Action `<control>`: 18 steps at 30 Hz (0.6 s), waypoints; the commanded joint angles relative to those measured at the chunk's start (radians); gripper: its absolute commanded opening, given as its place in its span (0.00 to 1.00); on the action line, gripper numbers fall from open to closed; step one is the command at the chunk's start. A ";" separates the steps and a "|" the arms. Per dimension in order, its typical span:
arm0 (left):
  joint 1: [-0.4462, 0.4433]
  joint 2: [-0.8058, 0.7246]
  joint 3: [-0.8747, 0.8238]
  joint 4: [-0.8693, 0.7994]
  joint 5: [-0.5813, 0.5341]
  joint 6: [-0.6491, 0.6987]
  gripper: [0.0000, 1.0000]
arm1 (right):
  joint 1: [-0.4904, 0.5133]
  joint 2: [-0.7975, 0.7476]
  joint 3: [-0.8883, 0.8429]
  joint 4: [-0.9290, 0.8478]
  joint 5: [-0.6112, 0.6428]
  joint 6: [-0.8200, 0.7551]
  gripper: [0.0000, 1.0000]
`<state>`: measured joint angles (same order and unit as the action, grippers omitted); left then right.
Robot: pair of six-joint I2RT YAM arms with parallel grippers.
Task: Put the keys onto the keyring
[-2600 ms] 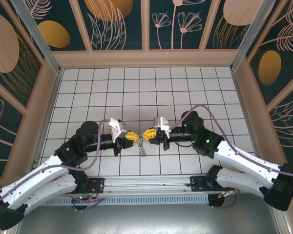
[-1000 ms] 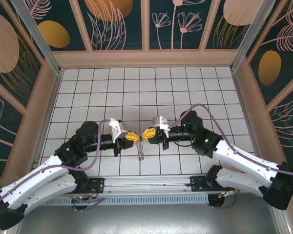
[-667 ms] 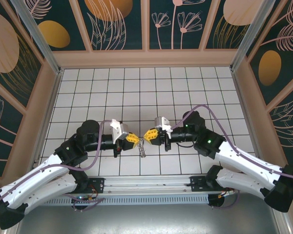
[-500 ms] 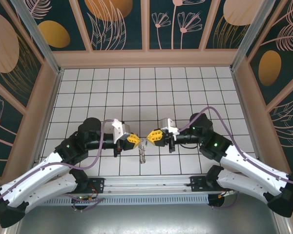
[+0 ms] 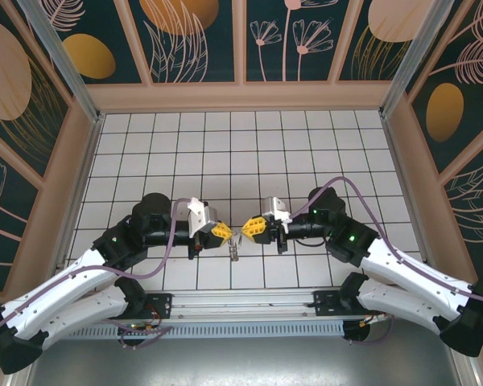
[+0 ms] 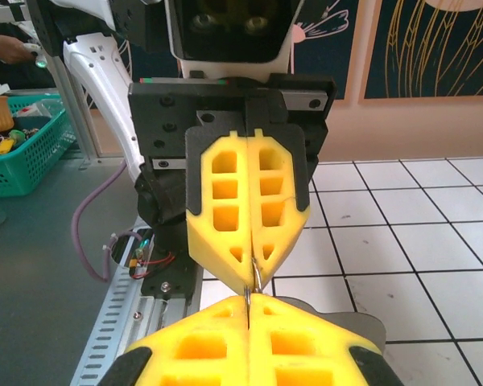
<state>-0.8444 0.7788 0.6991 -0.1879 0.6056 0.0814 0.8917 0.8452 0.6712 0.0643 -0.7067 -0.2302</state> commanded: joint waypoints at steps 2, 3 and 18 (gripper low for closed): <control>0.001 -0.015 0.017 0.008 0.032 0.025 0.00 | -0.003 0.006 -0.010 0.048 0.000 -0.004 0.00; 0.002 -0.015 0.016 0.008 0.032 0.026 0.00 | -0.003 0.010 -0.010 0.049 -0.001 -0.006 0.00; 0.001 -0.018 0.017 0.008 0.034 0.023 0.00 | -0.004 0.036 0.000 0.048 -0.011 -0.022 0.00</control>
<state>-0.8444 0.7723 0.6991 -0.1913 0.6205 0.0864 0.8917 0.8742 0.6712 0.0788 -0.7059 -0.2333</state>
